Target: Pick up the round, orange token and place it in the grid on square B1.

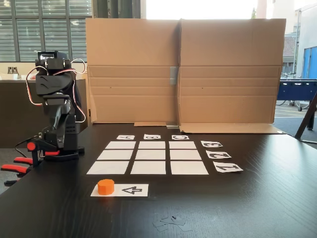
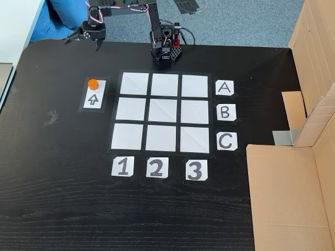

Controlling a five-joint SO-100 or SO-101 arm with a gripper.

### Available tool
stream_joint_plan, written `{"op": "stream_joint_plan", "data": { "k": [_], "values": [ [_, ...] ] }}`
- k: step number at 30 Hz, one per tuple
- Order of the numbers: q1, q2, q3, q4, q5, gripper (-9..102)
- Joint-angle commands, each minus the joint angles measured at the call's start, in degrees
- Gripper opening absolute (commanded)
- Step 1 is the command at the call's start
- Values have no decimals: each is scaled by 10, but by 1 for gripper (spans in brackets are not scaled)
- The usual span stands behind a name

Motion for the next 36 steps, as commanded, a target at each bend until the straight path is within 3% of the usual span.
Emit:
{"op": "stream_joint_plan", "data": {
  "k": [1, 36],
  "values": [
    [-17, -15, -31, 4, -4, 58],
    [-151, -235, -152, -3, 33, 58]
  ]
}}
